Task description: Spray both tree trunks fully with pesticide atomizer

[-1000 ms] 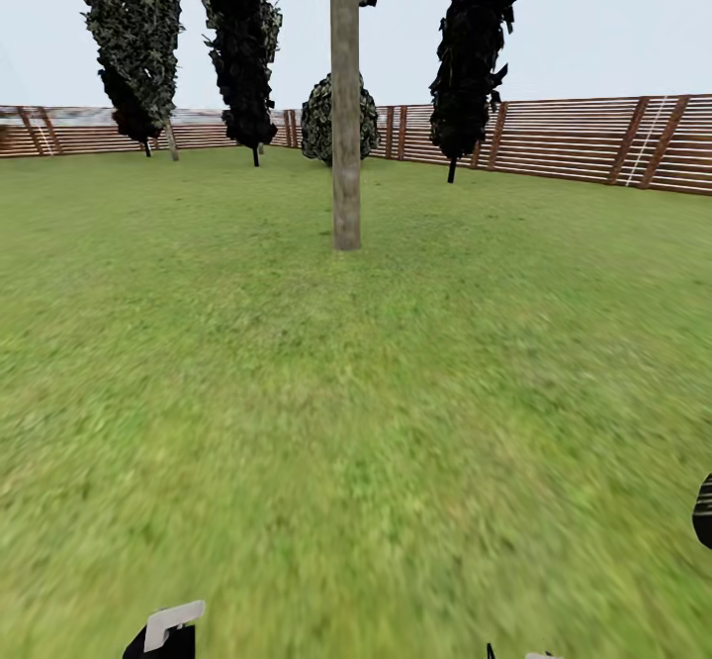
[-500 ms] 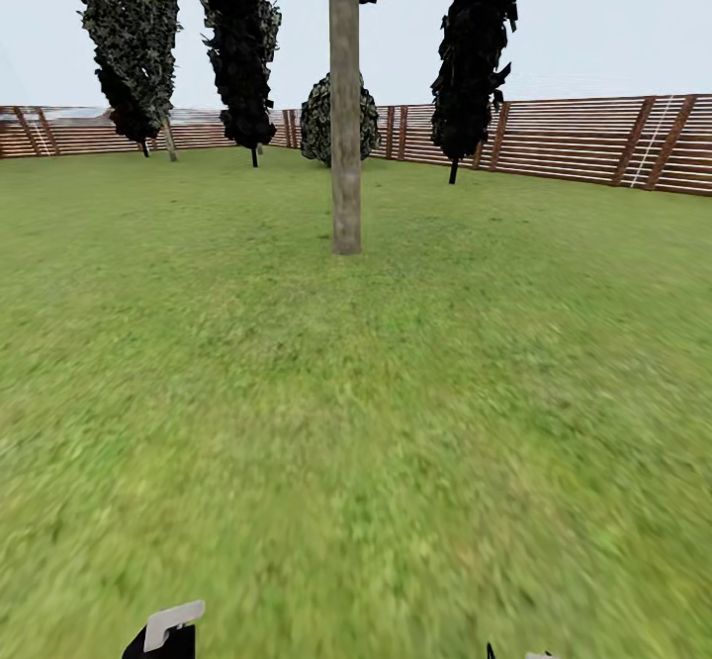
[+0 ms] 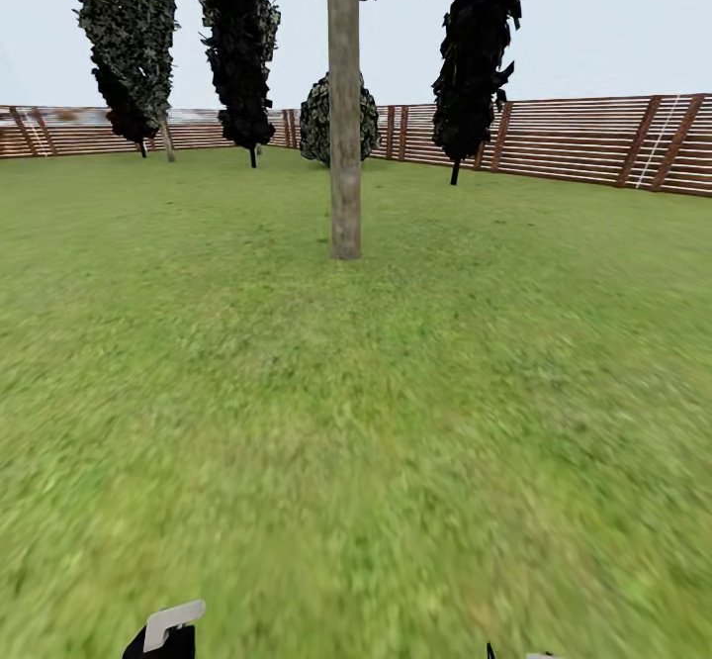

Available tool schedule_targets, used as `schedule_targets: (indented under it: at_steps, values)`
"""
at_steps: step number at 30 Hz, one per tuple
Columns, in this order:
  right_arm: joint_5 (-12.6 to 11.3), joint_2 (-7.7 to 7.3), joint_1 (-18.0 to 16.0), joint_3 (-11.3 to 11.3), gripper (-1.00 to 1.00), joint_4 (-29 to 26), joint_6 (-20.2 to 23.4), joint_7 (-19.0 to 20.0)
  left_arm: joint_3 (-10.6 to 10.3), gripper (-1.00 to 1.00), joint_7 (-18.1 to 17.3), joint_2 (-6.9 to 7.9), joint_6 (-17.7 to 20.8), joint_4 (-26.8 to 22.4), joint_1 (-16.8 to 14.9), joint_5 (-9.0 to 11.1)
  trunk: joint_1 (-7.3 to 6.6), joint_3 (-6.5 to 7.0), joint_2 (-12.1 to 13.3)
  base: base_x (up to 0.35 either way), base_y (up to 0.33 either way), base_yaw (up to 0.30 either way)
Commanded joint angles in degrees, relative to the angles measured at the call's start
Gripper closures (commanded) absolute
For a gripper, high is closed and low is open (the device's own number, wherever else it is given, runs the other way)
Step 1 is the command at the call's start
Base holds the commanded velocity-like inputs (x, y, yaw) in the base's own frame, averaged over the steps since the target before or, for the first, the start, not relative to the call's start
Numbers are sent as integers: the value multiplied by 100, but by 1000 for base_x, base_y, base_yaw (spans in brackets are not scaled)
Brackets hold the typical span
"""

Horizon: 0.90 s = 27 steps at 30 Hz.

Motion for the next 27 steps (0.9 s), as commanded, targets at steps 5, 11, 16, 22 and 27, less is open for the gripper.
schedule_targets:
  at_steps: [5, 11, 16, 22, 27]
  values:
    - [4, 1, -3, -28, -100, 5, -18, 10, -4, 100, 19, 0, -19, 5, -4, -5, 2, -5, -2, 334, 0, 0]
    - [5, 1, -3, -28, -100, 6, -18, 8, -6, 100, 15, 0, -19, 5, -4, -5, 2, -5, -2, 334, 0, 0]
    - [5, 1, -3, -28, -100, 7, -18, 9, -4, 100, 14, 0, -19, 5, -4, -5, 2, -5, -2, 334, 0, 0]
    - [4, 1, -3, -28, -100, 7, -18, 8, -4, 100, 17, 2, -19, 5, -4, -5, 2, -5, -2, 334, 0, 0]
    - [4, 1, -3, -28, -100, 4, -18, 8, -4, 100, 17, 0, -19, 5, -4, -5, 2, -5, -2, 334, 0, 0]
